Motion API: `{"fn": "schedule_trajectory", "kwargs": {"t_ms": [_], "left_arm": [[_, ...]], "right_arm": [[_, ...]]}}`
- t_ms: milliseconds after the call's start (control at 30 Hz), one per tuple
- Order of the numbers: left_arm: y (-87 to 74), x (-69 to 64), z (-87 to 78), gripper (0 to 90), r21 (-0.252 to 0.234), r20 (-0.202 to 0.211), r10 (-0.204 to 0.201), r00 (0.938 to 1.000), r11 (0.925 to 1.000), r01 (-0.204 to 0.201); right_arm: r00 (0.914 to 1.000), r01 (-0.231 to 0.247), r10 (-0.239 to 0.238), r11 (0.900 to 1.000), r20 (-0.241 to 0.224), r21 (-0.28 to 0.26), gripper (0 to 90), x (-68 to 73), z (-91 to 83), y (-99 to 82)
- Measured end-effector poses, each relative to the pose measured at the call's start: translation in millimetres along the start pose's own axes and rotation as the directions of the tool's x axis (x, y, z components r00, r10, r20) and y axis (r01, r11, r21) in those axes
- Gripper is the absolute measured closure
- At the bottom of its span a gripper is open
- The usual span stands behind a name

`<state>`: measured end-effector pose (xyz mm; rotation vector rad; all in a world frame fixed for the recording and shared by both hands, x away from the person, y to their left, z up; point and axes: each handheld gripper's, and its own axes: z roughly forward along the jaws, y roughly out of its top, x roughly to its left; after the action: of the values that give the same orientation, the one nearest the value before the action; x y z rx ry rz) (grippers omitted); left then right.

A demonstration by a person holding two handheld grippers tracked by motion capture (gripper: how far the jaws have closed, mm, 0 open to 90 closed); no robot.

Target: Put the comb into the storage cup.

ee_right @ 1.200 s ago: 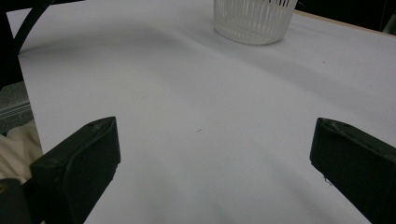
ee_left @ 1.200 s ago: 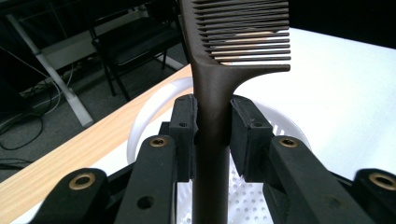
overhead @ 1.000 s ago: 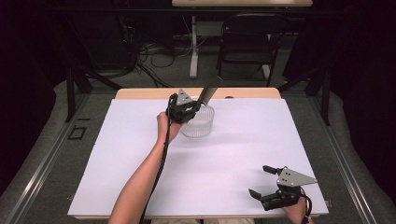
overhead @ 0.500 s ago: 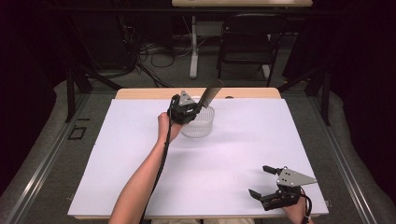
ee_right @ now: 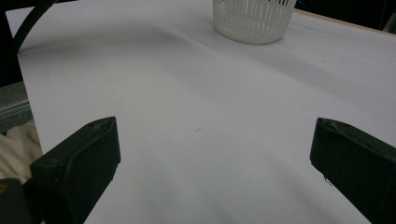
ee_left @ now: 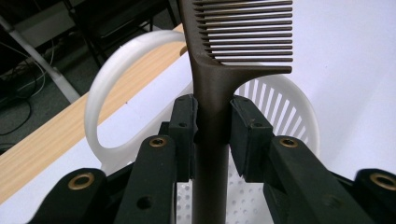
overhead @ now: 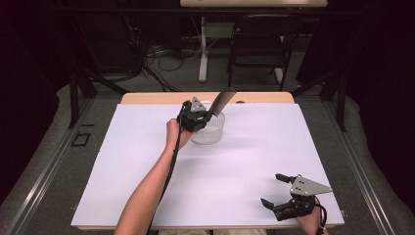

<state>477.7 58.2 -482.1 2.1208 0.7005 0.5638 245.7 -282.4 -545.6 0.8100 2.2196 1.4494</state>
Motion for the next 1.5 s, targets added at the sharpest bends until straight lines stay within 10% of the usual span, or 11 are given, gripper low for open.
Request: {"fn": "schedule_trajectory", "kwargs": {"t_ms": [700,1500], "left_arm": [[-1.8,-3.5,7.4,71.2,0.095,0.039,0.051,0.9979,0.9940,-0.055],[-2.0,3.8,-17.2,24.7,0.032,0.074,-0.025,0.9970,0.9992,0.022]], "right_arm": [[1.0000,-0.004,0.004,1.0000,-0.006,0.006,1.3,-0.2,1.1,-0.5],[1.0000,-0.003,0.003,0.9999,-0.009,0.013,1.3,-0.2,2.0,-0.6]]}}
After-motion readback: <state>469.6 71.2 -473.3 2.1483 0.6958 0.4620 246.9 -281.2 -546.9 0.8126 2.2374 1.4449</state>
